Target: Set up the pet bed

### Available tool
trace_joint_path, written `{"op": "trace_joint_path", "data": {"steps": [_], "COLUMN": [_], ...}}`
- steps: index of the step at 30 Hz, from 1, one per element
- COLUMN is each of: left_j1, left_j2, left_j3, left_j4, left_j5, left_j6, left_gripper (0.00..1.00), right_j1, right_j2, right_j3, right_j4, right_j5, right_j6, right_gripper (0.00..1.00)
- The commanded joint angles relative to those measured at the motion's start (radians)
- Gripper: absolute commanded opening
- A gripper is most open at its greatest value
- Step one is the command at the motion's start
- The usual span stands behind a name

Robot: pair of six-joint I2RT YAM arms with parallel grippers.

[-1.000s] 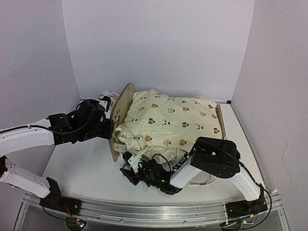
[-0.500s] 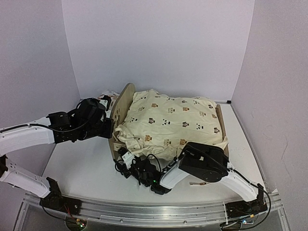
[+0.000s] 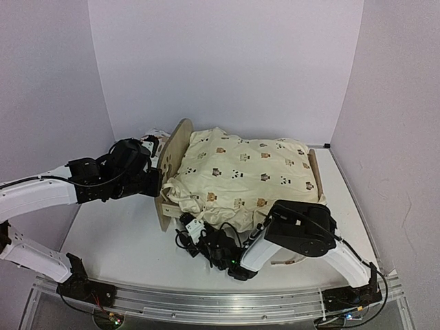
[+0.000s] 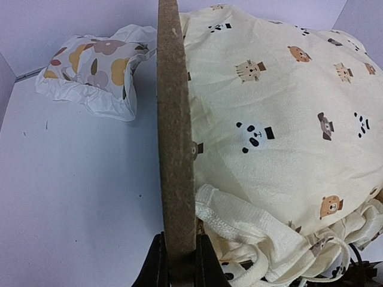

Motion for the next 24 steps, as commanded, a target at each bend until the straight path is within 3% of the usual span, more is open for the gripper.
{"op": "trace_joint_path", "data": {"steps": [1,24], "left_j1": [-0.015,-0.018], "left_j2": [-0.041,-0.041], "left_j3": [0.107,0.15], "left_j4": [0.131,0.105], "left_j5": [0.016,0.044], "left_j6": [0.048,0.055], "left_gripper": [0.0,0.0], "right_j1": [-0.004,-0.035], "right_j2": [-0.009,0.154], "right_j3": [-0.007,0.305], "right_j4": [-0.063,-0.196], "right_j5": [0.016,0.041], "right_j6": [-0.008,-0.042], "right_gripper": [0.56,0.44]}}
